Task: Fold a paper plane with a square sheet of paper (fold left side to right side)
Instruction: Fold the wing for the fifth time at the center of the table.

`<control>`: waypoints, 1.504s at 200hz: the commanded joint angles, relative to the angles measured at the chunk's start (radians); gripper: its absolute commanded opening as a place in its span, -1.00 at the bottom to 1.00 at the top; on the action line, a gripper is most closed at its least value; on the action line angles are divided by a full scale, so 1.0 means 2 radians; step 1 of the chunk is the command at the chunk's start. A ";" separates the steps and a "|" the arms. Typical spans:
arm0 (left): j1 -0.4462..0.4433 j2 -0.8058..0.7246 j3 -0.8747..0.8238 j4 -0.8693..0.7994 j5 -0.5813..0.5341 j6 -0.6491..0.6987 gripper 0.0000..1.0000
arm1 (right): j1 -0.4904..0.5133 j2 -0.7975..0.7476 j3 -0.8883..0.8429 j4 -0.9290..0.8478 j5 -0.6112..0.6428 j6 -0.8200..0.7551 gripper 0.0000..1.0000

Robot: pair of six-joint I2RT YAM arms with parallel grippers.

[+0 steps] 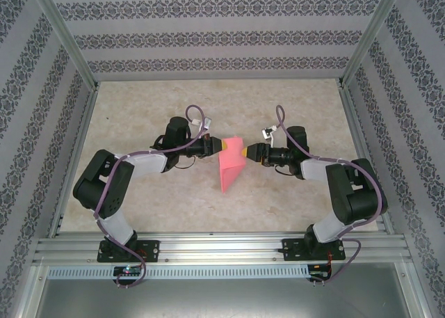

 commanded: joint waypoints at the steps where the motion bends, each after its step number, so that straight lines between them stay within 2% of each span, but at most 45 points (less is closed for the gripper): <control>1: 0.004 -0.014 -0.008 0.041 0.028 0.009 -1.00 | 0.000 0.010 0.008 0.058 -0.037 0.016 0.37; 11: 0.004 -0.013 -0.007 0.042 0.031 0.008 -1.00 | 0.000 0.011 0.007 0.068 -0.044 0.023 0.34; 38: 0.004 -0.007 -0.008 0.054 0.041 0.000 -1.00 | 0.006 0.016 0.010 0.070 -0.052 0.024 0.10; 68: 0.004 -0.003 -0.011 0.076 0.053 -0.013 -1.00 | 0.007 0.023 0.008 0.074 -0.056 0.021 0.00; 109: 0.005 -0.001 -0.007 0.050 0.050 0.002 -1.00 | 0.009 0.016 0.008 0.072 -0.059 0.019 -0.27; 143: 0.007 0.009 -0.007 0.037 0.040 0.002 -1.00 | 0.012 0.015 0.010 0.048 -0.054 0.006 -0.69; 166: 0.009 0.016 -0.007 0.032 0.035 0.001 -0.98 | 0.011 0.015 0.012 0.034 -0.048 -0.002 -0.83; 190: 0.012 0.018 -0.007 0.017 0.028 0.008 -0.91 | 0.012 0.014 0.017 0.007 -0.040 -0.017 -0.96; 203: 0.015 0.017 -0.004 -0.006 0.019 0.018 -0.67 | 0.013 0.014 0.018 -0.003 -0.037 -0.021 -0.99; 227: 0.026 0.004 -0.004 -0.055 -0.014 0.040 -0.04 | 0.015 0.014 0.022 -0.037 -0.021 -0.032 -1.00; 240: 0.031 -0.017 -0.003 -0.109 -0.050 0.066 0.14 | 0.017 0.014 0.030 -0.082 0.001 -0.049 -1.00; 270: 0.025 -0.091 0.015 -0.268 -0.162 0.153 0.21 | 0.018 0.020 0.043 -0.151 0.044 -0.051 -1.00; 288: -0.006 -0.135 0.030 -0.353 -0.232 0.198 0.21 | 0.017 0.016 0.051 -0.186 0.075 -0.039 -1.00; 301: -0.037 -0.154 0.034 -0.386 -0.266 0.213 0.21 | 0.016 0.015 0.055 -0.202 0.092 -0.024 -0.99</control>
